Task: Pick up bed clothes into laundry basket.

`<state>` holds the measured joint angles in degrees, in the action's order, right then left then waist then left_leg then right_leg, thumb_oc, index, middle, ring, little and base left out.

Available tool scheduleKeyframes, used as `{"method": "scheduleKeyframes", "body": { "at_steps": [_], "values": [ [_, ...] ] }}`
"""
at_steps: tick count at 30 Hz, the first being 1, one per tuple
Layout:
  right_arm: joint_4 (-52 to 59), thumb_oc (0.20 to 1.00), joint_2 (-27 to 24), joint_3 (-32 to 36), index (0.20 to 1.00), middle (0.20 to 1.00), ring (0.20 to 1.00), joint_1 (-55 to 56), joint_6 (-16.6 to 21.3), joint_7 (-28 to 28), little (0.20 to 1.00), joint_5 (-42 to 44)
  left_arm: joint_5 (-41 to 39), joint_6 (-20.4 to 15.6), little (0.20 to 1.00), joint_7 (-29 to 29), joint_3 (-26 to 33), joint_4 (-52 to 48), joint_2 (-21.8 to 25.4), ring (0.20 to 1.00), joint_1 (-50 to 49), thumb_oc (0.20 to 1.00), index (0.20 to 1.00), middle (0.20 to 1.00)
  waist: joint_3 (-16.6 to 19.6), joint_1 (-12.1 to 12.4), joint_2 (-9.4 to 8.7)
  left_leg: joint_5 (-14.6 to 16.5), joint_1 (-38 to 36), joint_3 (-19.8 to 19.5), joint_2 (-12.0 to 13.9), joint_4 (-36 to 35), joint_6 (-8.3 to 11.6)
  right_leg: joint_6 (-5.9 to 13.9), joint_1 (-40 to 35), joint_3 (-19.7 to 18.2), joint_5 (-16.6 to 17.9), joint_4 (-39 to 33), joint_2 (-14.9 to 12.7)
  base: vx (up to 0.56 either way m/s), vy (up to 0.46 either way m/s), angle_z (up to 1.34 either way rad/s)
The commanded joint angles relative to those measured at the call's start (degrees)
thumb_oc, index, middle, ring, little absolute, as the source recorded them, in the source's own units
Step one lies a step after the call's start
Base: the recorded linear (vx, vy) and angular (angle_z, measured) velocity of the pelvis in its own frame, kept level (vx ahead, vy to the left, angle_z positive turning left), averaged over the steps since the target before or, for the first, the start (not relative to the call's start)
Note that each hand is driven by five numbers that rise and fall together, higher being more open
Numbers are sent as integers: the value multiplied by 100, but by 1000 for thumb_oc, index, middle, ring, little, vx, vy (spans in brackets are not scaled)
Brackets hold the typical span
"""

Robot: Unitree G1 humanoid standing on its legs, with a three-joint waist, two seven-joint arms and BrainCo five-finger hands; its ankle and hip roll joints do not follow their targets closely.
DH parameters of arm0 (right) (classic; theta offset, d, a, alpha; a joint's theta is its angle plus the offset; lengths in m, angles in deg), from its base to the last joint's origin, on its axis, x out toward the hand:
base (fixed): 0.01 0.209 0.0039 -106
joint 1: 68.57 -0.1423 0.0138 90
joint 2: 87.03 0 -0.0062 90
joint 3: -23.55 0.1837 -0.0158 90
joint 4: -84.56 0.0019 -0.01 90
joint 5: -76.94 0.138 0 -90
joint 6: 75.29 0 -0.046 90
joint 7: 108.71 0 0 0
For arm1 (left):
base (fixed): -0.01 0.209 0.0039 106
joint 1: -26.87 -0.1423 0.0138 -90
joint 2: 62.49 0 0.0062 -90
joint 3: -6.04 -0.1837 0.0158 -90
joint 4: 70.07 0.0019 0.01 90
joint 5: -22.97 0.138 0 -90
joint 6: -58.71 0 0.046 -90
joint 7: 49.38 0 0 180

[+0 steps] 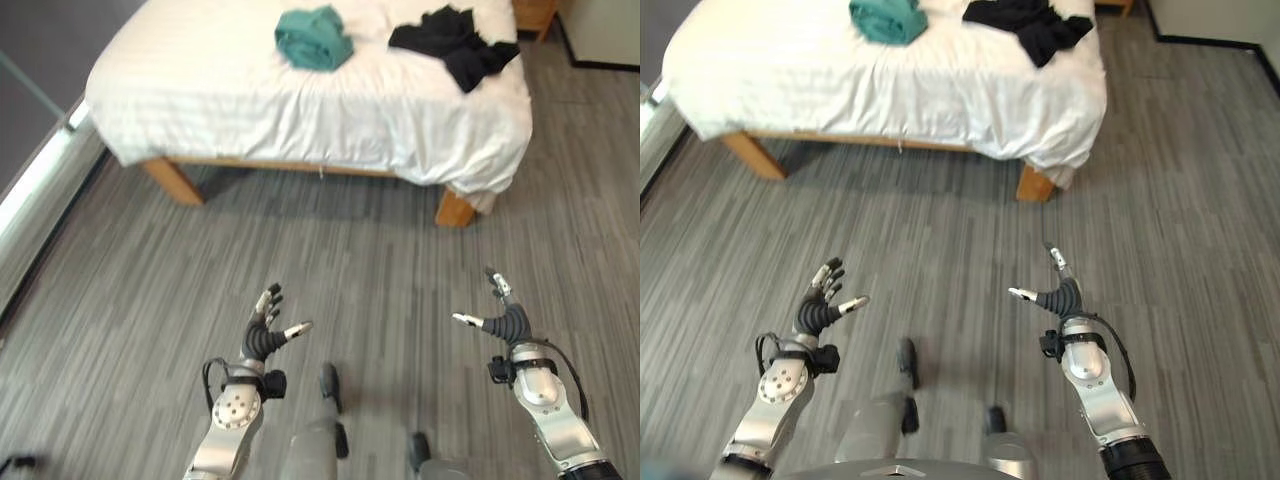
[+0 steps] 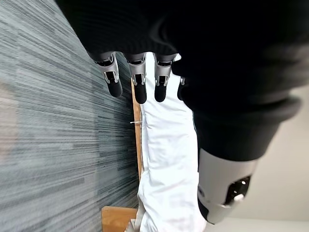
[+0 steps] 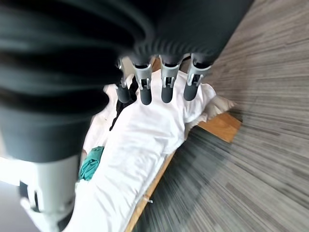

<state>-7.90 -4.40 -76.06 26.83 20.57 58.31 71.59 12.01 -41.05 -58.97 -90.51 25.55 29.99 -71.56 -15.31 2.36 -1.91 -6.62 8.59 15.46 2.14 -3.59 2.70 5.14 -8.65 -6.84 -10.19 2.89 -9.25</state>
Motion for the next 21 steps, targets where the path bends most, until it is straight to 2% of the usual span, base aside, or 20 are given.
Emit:
{"method": "scheduleKeyframes", "body": {
  "at_steps": [1,2,3,4,5,7,8,9,11,12,13,15,16,17,18,19,21],
  "values": [
    [280,1000,90,126,1000,1000,1000,-267,234,47,1000,-214,110,-176,1000,104,26,-407,325,1000,142,1000,1000,1000,309,-96,-107,-218,-77,-24,257,-141,75,335,-190,506,300,1361,464,188,100,-55],
    [327,1000,105,94,1000,1000,1000,-316,228,56,1000,-213,105,-198,1000,92,34,-416,400,1000,194,1000,1000,1000,261,-186,-87,-88,-251,25,241,-141,-7,485,237,527,682,2103,445,250,141,-1],
    [395,1000,113,143,1000,1000,1000,-387,248,20,1000,-256,116,-222,1000,82,34,-461,500,1000,303,1000,1000,1000,187,-315,14,121,-537,104,298,-141,-88,611,940,844,1137,2992,275,369,182,5],
    [423,1000,114,175,1000,1000,1000,-439,256,-17,1000,-244,111,-232,1000,53,42,-484,558,1000,385,1000,1000,1000,167,-342,72,197,-635,214,359,-141,-86,573,1141,1133,1165,2926,43,394,155,10],
    [465,1000,123,216,1000,1000,1000,-475,262,-40,1000,-212,96,-248,1000,58,25,-498,591,1000,434,1000,1000,1000,152,-387,99,261,-696,239,362,-141,-75,484,1291,1378,1008,2737,-107,217,57,2],
    [468,1000,123,221,1000,1000,1000,-474,260,-39,1000,-210,95,-249,1000,58,22,-495,592,1000,440,1000,1000,1000,150,-414,91,271,-698,211,350,-141,-70,482,1271,1410,980,2741,-122,187,14,14],
    [634,1000,65,361,1000,1000,1000,-486,280,-50,1000,-182,40,-266,1000,117,22,-523,612,1000,486,1000,1000,1000,90,-578,97,418,-876,128,276,-141,-24,300,1534,1503,557,2160,81,408,-4,30],
    [684,1000,23,449,1000,1000,1000,-476,304,-58,1000,-187,26,-281,1000,152,40,-518,601,1000,488,1000,1000,1000,100,-664,72,508,-972,108,218,-141,-2,255,1583,1454,545,1546,267,506,-44,30],
    [752,1000,-46,602,1000,1000,1000,-476,308,-143,1000,-304,38,-304,1000,197,71,-516,583,1000,495,1000,1000,1000,163,-772,10,659,-1102,99,139,-141,39,238,1624,1410,787,371,396,413,-93,20],
    [777,1000,-69,658,1000,1000,1000,-508,298,-211,1000,-377,32,-312,1000,213,83,-495,557,1000,515,1000,1000,1000,193,-810,1,808,-1241,108,123,-141,78,301,1643,1525,1072,-192,388,589,-124,23],
    [834,1000,-87,694,1000,1000,1000,-596,264,-323,1000,-544,115,-309,1000,174,130,-420,534,1000,518,1000,1000,1000,225,-845,6,1020,-1501,185,108,-141,156,420,1873,1942,1400,-724,280,568,-136,25],
    [889,1000,-172,715,1000,1000,1000,-687,230,-461,1000,-880,204,-329,1000,166,142,-414,492,1000,465,1000,1000,1000,266,-888,8,1271,-1814,245,59,-141,177,471,2104,2239,1501,-789,198,422,-103,8],
    [891,1000,-176,709,1000,1000,1000,-682,225,-469,1000,-894,207,-329,1000,166,142,-417,482,1000,458,1000,1000,1000,247,-882,44,1312,-1857,251,90,-141,180,482,2069,2243,1467,-774,227,453,-108,1],
    [942,1000,-416,758,1000,1000,1000,-731,181,-593,1000,-1472,270,-408,1000,156,135,-401,443,1000,413,1000,1000,1000,317,-924,11,1530,-2126,150,-35,-141,114,460,2027,2191,1569,-789,173,680,-136,21],
    [963,1000,-667,860,1000,1000,1000,-880,90,-754,1000,-1850,318,-452,1000,130,85,-435,376,1000,320,1000,1000,1000,417,-919,121,1576,-2479,47,-44,-141,150,405,1792,2132,1635,-789,203,645,-148,37],
    [960,1000,-670,858,1000,1000,1000,-888,89,-757,1000,-1851,322,-450,1000,128,87,-437,371,1000,324,1000,1000,1000,406,-930,102,1548,-2472,38,-64,-141,148,400,1796,2133,1655,-789,180,498,-128,43],
    [851,1000,-895,819,1000,1000,1000,-1163,7,-928,1000,-2057,269,-477,1000,83,-3,-441,329,1000,333,1000,1000,1000,393,-855,185,1417,-2303,41,51,886,371,274,1396,2183,1565,-789,194,281,-153,19]
  ]
}}
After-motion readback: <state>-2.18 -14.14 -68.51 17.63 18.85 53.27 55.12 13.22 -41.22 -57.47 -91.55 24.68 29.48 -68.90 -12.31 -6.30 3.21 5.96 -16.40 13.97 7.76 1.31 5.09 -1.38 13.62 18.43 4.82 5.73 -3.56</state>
